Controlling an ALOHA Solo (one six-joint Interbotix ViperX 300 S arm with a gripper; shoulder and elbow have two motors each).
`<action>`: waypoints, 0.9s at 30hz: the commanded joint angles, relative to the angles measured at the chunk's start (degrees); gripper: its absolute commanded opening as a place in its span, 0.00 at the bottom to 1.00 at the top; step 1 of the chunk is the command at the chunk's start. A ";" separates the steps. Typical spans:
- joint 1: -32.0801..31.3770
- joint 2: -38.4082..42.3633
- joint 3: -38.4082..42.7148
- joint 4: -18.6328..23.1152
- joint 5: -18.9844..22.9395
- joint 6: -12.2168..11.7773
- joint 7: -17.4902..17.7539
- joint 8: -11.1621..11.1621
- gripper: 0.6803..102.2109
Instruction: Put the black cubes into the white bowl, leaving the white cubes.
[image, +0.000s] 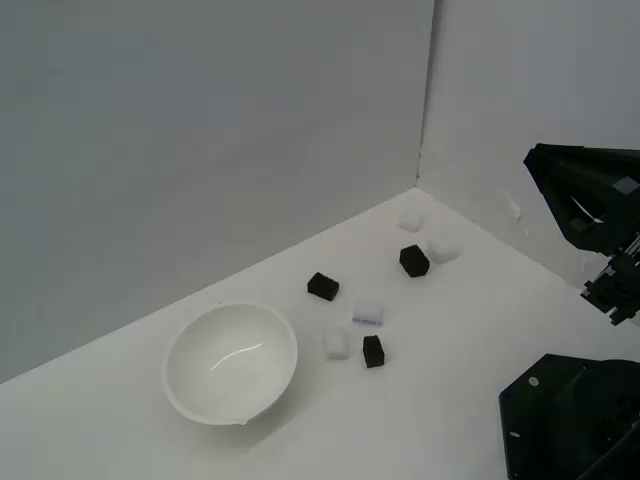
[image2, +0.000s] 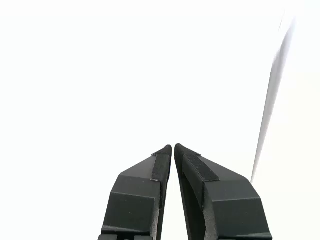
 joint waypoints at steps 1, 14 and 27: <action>2.64 -16.26 -16.08 -13.18 -13.45 -0.09 4.22 0.09 0.04; 2.72 -18.02 -17.84 -13.36 -13.71 -0.09 8.79 0.09 0.04; 2.64 -36.47 -36.47 -21.36 -21.62 -0.09 20.48 0.09 0.04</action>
